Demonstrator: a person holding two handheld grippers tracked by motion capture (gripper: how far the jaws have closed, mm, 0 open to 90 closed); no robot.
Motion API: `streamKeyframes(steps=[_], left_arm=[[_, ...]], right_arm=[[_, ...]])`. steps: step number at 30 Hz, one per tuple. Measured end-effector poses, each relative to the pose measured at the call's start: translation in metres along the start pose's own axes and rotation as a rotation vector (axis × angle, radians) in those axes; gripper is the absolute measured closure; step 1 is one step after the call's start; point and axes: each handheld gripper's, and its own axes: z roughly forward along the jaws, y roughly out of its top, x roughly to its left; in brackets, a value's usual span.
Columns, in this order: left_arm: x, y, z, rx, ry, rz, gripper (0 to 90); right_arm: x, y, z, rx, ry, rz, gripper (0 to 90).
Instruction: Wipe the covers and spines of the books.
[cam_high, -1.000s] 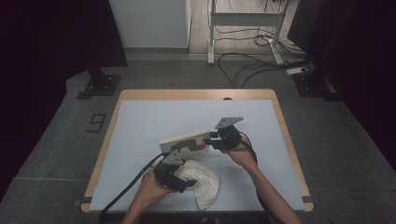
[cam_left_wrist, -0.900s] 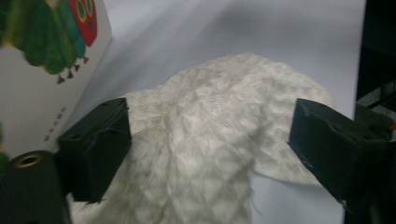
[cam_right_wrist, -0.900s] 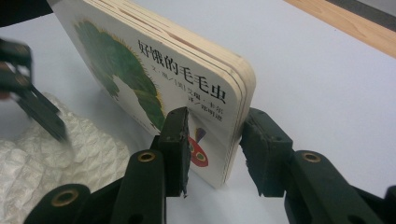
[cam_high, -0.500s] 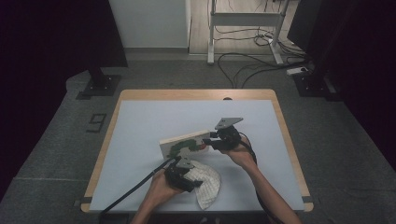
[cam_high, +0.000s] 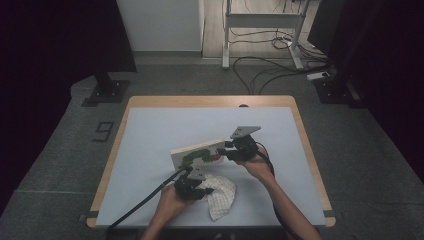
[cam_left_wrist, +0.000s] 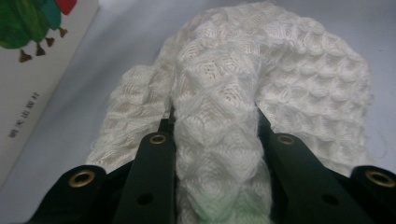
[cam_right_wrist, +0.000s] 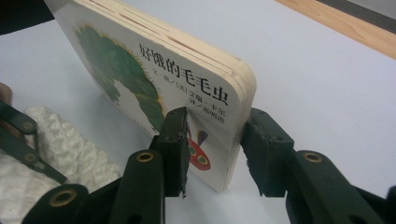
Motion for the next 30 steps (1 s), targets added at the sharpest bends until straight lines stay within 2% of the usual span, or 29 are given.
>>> streamKeyframes(steps=[5,14,20,30], left_arm=[[-0.002,0.003,-0.022,-0.03,0.002,-0.001,71.7],[0.001,-0.002,-0.059,-0.024,0.045,-0.004,71.0],[0.008,-0.013,-0.085,-0.032,0.071,-0.043,70.7],[0.026,-0.043,-0.119,-0.043,0.135,-0.127,70.6]], right_arm=[[0.0,0.0,0.0,0.003,0.0,0.0,60.3],[0.0,0.0,0.0,0.003,0.002,-0.002,60.3],[0.0,0.001,-0.001,0.001,0.003,0.001,60.2],[0.0,0.002,-0.002,-0.002,0.004,-0.001,60.2]])
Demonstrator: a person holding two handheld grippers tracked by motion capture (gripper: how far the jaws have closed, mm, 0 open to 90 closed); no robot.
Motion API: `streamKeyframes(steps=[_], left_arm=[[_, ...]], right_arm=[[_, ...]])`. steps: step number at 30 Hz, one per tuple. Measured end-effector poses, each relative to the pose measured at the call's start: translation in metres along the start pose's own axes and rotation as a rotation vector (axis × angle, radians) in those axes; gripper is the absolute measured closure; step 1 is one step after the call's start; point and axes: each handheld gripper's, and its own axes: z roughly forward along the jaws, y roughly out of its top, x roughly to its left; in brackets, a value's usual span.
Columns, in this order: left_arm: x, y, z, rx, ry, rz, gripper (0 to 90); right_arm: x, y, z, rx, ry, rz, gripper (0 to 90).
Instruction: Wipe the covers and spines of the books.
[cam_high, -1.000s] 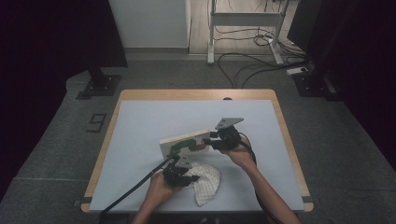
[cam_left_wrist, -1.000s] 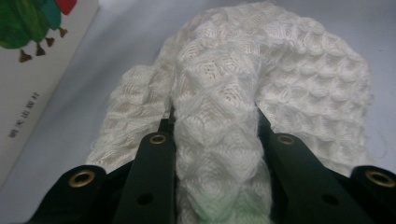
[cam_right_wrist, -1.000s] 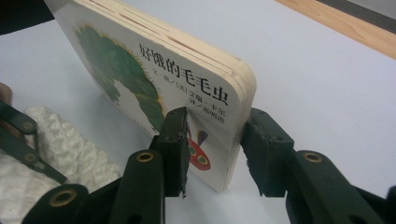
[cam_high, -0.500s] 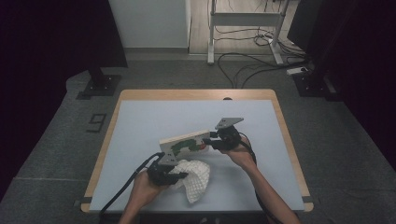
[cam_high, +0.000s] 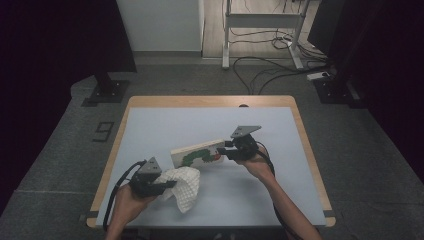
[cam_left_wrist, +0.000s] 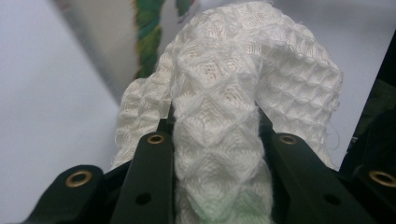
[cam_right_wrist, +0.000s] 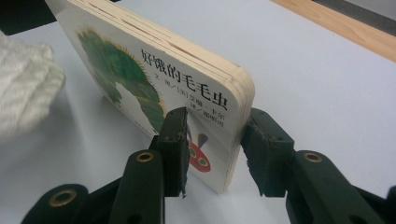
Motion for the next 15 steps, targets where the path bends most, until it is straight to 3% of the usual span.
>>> streamKeyframes(steps=[6,15], left_arm=[[0.012,-0.013,-0.015,0.036,0.049,-0.019,70.5],[0.037,-0.026,-0.033,0.047,0.122,-0.09,70.1]], right_arm=[[0.0,0.0,0.0,0.0,0.001,0.0,60.2],[0.0,0.0,0.0,0.0,0.001,-0.001,60.1]])
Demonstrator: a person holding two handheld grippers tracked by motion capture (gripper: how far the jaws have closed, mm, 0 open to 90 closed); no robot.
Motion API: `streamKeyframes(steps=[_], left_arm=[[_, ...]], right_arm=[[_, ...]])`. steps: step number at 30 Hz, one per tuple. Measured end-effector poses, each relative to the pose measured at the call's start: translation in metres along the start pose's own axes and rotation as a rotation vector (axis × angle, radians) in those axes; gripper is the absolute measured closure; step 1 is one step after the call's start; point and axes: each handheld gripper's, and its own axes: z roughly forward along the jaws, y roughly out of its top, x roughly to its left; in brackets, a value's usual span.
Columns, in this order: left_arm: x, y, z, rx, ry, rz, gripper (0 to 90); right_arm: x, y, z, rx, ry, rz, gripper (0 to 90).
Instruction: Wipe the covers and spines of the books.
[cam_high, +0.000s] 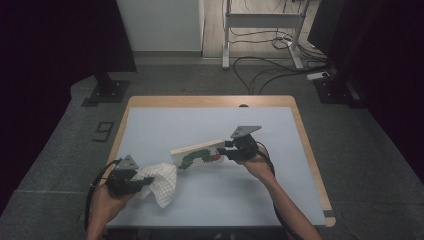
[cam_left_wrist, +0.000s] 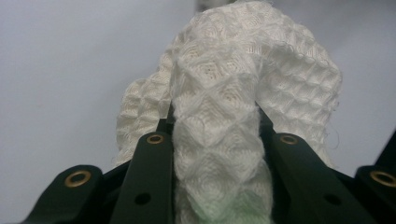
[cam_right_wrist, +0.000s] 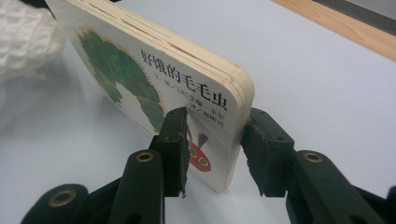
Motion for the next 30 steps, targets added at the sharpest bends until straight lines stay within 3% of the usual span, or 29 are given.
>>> streamKeyframes(steps=[7,13,20,30], left_arm=[[0.018,0.002,0.007,0.002,0.052,-0.033,69.4],[0.02,0.011,0.03,-0.009,0.01,-0.055,69.4],[0.016,0.02,0.059,0.022,-0.01,-0.039,69.4],[0.012,0.019,0.095,0.062,-0.05,-0.022,69.6]], right_arm=[[0.0,0.0,0.0,0.001,0.0,0.0,59.9],[0.0,0.0,0.0,0.0,-0.003,-0.001,59.8],[0.0,-0.001,0.0,-0.006,-0.002,0.0,59.8],[0.001,-0.002,0.0,-0.009,-0.004,0.001,59.8]])
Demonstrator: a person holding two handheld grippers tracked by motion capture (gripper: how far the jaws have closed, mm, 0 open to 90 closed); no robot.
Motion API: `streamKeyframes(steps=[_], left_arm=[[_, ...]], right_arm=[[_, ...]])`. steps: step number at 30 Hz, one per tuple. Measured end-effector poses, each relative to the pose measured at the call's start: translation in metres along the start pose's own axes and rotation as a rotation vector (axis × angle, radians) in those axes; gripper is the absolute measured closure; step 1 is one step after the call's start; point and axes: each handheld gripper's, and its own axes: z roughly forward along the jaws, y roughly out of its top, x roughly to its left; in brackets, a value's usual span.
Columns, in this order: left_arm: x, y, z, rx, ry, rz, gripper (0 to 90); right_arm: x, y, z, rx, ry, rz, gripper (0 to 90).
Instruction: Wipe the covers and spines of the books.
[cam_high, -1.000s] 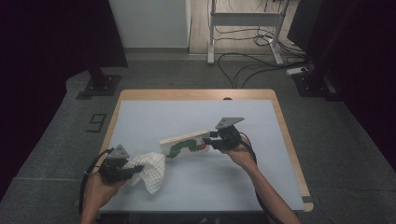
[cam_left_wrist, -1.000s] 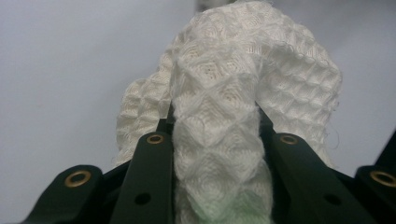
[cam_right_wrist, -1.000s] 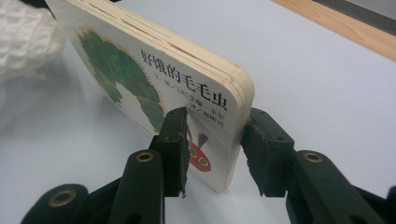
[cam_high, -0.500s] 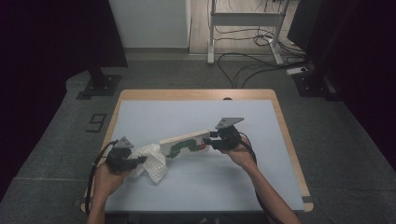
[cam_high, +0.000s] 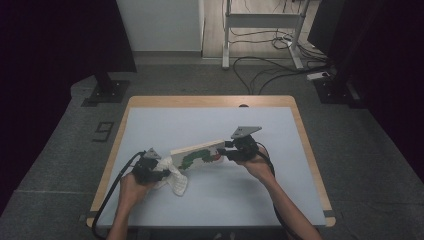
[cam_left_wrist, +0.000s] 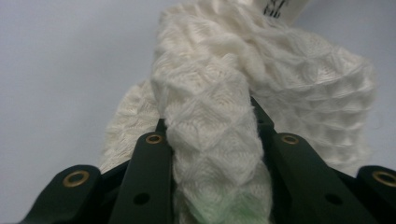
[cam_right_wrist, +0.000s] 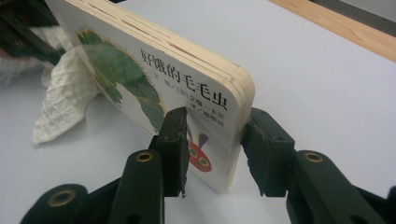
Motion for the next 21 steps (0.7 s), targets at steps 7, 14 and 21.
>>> streamKeyframes(steps=[7,14,21], left_arm=[[-0.001,0.0,-0.003,-0.043,-0.01,-0.007,70.0],[-0.004,0.006,-0.021,-0.099,-0.012,-0.004,70.0],[-0.012,0.019,-0.038,-0.094,0.036,0.047,69.9]], right_arm=[[0.001,0.0,0.0,0.0,-0.004,-0.004,59.8],[0.001,0.0,0.0,0.003,-0.004,-0.003,59.6],[0.001,0.0,0.0,0.005,-0.004,-0.005,59.5]])
